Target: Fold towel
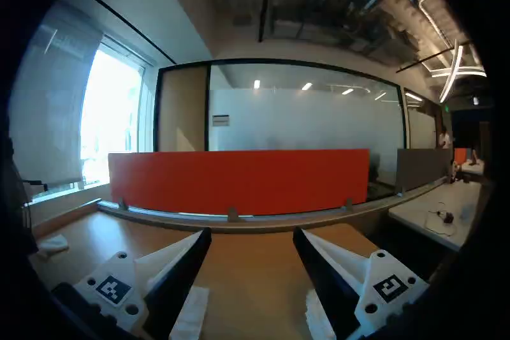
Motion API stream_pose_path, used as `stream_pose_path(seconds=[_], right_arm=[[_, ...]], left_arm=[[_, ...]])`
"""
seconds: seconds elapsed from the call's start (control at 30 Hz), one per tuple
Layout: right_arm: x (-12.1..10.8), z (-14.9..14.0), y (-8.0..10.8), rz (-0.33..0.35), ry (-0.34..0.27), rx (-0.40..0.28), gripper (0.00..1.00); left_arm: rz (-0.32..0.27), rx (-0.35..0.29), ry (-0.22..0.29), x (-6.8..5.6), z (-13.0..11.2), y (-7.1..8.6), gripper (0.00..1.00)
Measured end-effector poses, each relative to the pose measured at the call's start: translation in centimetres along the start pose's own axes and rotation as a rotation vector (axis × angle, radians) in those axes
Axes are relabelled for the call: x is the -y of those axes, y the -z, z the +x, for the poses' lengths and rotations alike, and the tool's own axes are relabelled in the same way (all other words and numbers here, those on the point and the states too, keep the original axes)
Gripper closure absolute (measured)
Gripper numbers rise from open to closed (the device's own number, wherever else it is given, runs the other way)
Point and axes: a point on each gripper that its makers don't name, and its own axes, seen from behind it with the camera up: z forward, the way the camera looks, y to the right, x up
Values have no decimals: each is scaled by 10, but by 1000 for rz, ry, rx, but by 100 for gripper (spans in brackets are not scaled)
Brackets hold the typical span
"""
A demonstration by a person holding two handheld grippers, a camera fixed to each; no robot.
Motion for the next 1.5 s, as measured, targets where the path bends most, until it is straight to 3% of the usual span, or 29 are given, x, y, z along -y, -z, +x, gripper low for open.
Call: stream_pose_path(seconds=[0.3,0.8,1.1,1.5], right_arm=[[13,4,-3,55,44,33,0],[68,-5,-1,299,135,168,0],[92,-18,3,412,203,239,0],[97,-59,10,462,260,338,0]], left_arm=[[-64,46,-40,-11,10,0,4],[-286,152,-93,-56,5,-1,4],[-383,226,-119,-72,-11,2,4],[-449,298,-165,-85,-46,6,4]])
